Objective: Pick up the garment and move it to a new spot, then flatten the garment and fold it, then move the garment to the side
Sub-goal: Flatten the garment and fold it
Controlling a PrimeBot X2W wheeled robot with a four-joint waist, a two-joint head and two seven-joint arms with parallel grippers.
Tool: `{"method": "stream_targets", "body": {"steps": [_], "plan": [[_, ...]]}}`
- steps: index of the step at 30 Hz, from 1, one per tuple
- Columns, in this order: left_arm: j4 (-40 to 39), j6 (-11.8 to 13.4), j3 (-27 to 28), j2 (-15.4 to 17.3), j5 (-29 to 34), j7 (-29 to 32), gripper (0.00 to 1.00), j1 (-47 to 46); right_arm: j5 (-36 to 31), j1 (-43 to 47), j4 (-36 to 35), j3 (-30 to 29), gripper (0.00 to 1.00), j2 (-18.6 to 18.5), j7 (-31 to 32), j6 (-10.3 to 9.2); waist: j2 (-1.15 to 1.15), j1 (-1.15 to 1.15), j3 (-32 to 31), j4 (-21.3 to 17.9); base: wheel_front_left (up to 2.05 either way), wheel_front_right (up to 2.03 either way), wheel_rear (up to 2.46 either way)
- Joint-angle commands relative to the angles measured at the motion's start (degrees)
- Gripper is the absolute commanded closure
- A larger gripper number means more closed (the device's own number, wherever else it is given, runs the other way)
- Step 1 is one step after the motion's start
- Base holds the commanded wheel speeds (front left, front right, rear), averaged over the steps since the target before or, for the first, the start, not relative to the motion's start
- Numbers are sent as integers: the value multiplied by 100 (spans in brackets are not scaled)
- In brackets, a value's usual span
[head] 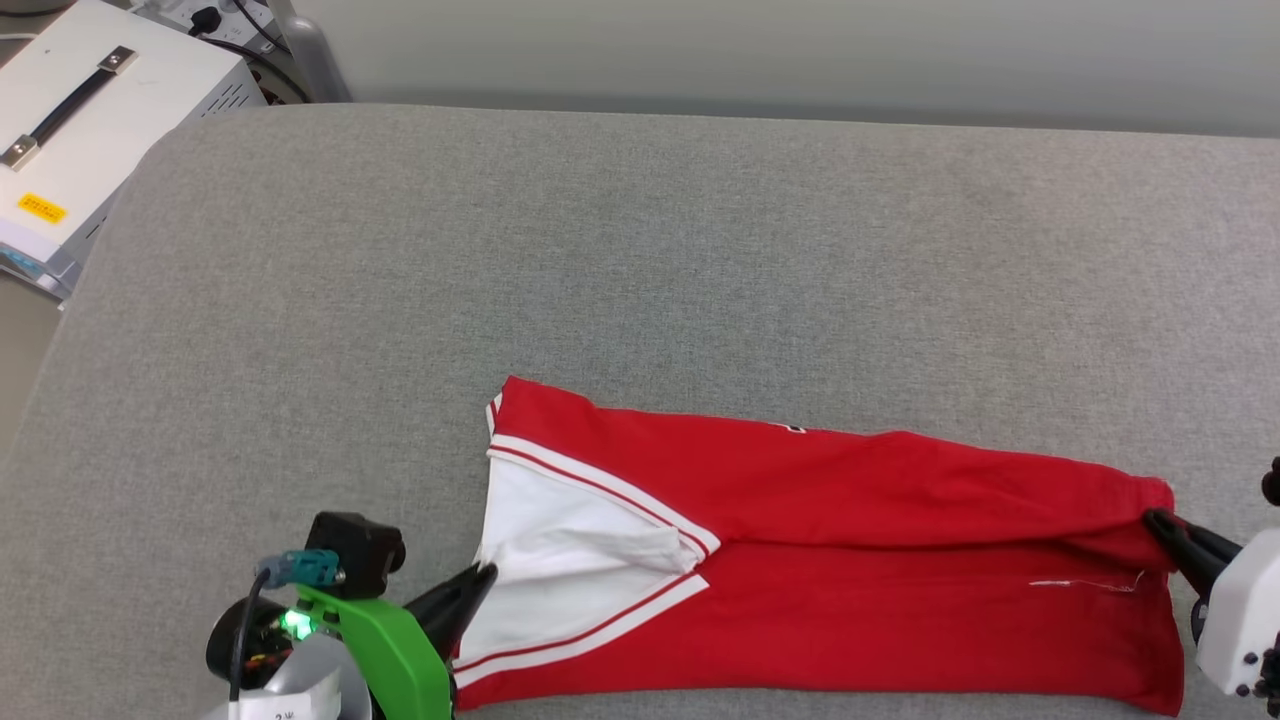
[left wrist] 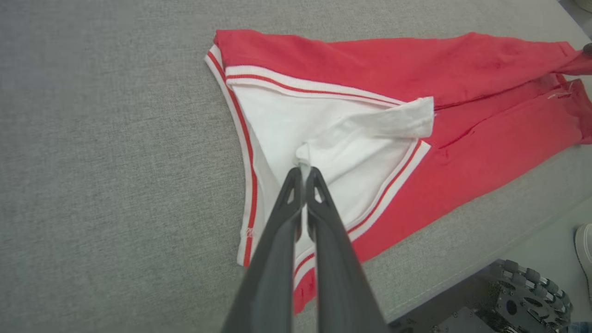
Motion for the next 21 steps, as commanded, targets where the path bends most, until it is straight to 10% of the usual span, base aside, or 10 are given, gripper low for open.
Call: {"method": "stream_targets", "body": {"steps": [1,14,15,16,17,21], "plan": [[-29,26,-29,55,-46,35,100,121,39,81,15,86,100,-104,-45,-4,62,0,0,10,0,0,0],[501,-127,-188,-82,-170,13,100,279,130,124,422,769,100,-598,-291,-4,62,0,-54,47,0,0,0],[547,-142,-225,-85,-156,42,100,281,155,133,491,782,66,-602,-266,-4,62,0,-62,43,0,0,0],[591,-173,-284,-86,-124,84,67,279,200,142,594,771,0,-583,-205,-4,62,0,-74,39,0,0,0],[622,-191,-315,-98,-88,78,0,273,230,137,603,807,0,-572,-185,-4,62,0,-84,39,0,0,0],[807,-175,-355,-200,12,-58,0,267,524,117,535,802,0,-457,-232,-4,62,0,-153,22,0,0,0]]}}
